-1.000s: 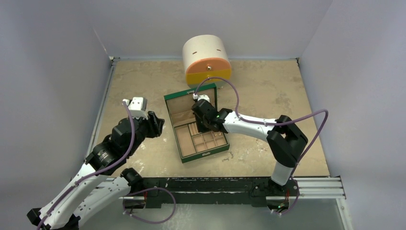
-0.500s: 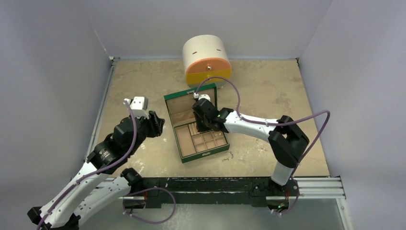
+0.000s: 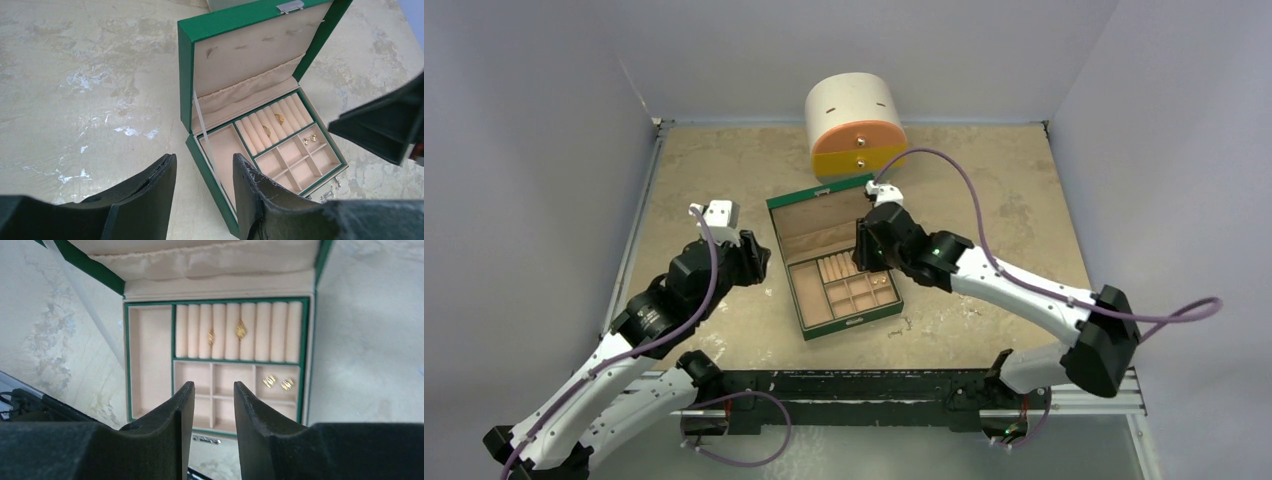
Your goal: Organize the mixed jewelry
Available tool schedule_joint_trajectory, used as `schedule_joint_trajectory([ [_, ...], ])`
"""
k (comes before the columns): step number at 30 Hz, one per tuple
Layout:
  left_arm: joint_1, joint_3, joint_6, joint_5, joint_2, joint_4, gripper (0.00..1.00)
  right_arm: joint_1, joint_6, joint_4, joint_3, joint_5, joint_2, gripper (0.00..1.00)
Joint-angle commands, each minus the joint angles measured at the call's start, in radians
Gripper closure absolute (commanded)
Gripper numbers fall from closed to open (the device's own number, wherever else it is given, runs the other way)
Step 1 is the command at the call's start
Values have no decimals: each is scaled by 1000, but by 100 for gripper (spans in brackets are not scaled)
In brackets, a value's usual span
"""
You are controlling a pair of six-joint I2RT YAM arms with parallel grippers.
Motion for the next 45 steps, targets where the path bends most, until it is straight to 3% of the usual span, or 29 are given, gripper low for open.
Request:
schedule_joint_trajectory([
  [1,3,17,10,-19,0,22,55,-1,57,-97,-70,97,-127,62],
  [8,4,20,3,-38,-3,17,49,-1,187,-197,-234,134,-293,62],
  [15,4,21,1,-43,9,14,47,-1,300,-169,-409,110,-393,62],
  [27,4,22,0,-50,10,12,46,1,328,-66,-546,96,-286,65],
  [45,5,21,-1,-57,13,9,46,2,287,-3,-564,85,-189,72],
])
